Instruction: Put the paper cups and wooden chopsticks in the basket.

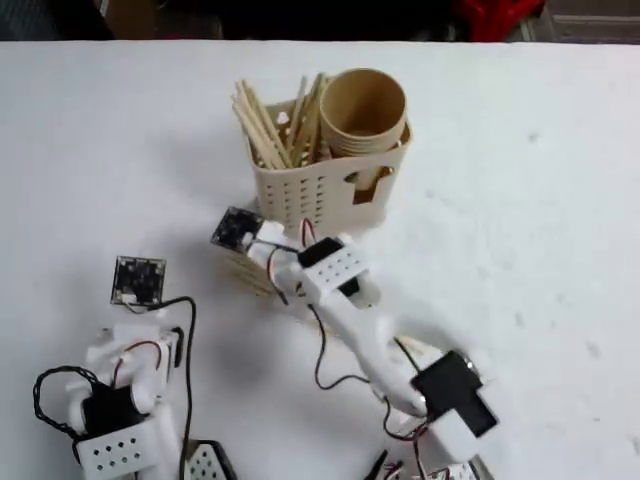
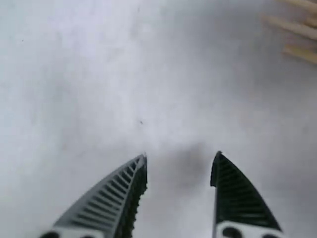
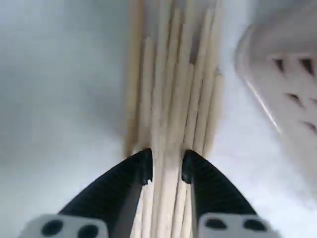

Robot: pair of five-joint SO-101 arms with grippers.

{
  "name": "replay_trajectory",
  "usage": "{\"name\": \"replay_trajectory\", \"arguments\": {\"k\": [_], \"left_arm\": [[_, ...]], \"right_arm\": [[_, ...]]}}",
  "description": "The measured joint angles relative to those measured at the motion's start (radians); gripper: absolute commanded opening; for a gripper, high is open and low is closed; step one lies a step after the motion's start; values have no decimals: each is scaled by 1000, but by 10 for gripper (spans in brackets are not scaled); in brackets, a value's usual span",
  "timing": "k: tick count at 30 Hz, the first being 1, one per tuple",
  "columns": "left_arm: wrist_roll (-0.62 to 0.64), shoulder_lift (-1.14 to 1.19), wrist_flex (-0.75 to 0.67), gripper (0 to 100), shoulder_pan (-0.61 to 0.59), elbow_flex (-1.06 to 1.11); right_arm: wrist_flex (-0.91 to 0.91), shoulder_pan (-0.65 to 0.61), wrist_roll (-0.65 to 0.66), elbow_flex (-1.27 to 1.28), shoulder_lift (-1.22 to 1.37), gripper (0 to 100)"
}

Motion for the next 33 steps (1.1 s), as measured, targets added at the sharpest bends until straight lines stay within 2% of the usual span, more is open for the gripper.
{"name": "replay_trajectory", "arguments": {"k": [4,14,18,24,30,33], "left_arm": [[0,0,0,219,0,0],[0,0,0,219,2,0],[0,0,0,219,2,0],[0,0,0,219,2,0],[0,0,0,219,2,0],[0,0,0,219,2,0]], "right_arm": [[-5,29,0,-20,25,15],[37,28,0,-20,-46,17],[86,26,-8,-20,-157,17],[112,25,-117,-18,-422,17],[64,-94,-180,-86,-744,17],[28,-103,-186,-192,-781,17]]}}
